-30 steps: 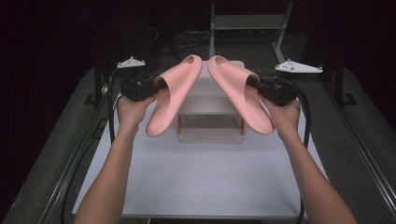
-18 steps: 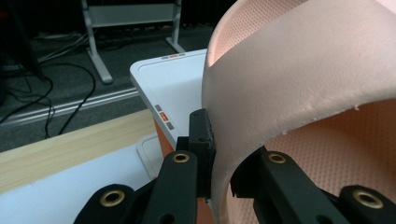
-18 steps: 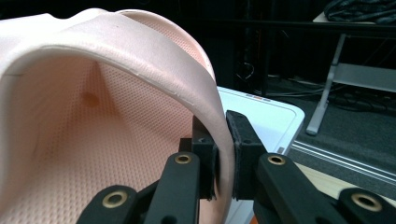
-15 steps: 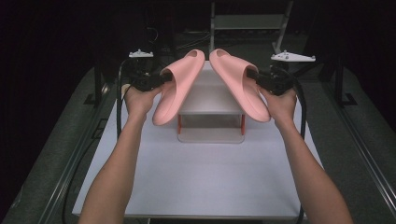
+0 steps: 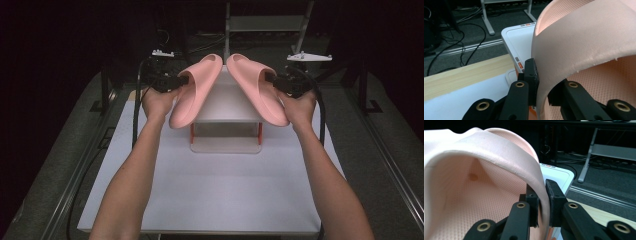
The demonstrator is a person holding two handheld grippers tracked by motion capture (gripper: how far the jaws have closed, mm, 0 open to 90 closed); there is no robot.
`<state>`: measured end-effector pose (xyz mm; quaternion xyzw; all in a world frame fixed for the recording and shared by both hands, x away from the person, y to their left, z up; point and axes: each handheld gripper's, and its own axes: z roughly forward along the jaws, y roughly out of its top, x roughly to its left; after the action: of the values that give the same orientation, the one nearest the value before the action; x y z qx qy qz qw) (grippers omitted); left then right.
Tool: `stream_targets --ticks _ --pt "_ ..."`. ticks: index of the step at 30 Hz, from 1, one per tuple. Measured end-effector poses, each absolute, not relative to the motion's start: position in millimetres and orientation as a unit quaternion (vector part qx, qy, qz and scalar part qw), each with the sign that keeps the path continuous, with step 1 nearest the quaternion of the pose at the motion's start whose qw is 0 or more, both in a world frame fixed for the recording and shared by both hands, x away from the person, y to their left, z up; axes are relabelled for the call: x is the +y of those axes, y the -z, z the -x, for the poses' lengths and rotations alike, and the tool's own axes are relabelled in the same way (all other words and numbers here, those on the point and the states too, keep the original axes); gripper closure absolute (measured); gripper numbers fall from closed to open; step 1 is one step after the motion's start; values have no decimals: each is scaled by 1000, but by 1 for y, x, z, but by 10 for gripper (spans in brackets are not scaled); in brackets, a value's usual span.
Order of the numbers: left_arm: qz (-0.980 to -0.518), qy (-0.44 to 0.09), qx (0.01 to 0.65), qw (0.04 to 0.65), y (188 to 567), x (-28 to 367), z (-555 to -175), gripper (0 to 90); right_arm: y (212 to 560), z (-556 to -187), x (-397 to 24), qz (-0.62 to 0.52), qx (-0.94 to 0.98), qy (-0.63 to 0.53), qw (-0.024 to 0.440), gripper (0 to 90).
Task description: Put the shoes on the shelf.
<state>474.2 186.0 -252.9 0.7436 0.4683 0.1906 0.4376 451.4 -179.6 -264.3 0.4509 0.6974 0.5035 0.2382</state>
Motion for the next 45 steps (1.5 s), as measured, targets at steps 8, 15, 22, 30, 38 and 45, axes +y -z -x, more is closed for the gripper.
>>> stream_targets --ticks 8,15,22,30,38,45 --pt "-738 -186 488 428 257 179 -479 773 269 -457 -173 -466 700 -486 236 780" --pt "-734 -175 496 430 256 176 -483 722 269 -462 -170 -485 703 -467 232 735" --pt "-734 -165 499 431 257 174 -484 641 268 -466 -164 -493 709 -456 214 669" --pt "-736 -156 494 435 253 170 -482 606 267 -467 -155 -488 716 -453 209 629" --pt "-734 -143 494 444 252 168 -481 525 265 -467 -151 -491 712 -467 186 558" --pt "-735 -138 499 438 253 168 -480 431 264 -465 -151 -488 713 -471 179 542"
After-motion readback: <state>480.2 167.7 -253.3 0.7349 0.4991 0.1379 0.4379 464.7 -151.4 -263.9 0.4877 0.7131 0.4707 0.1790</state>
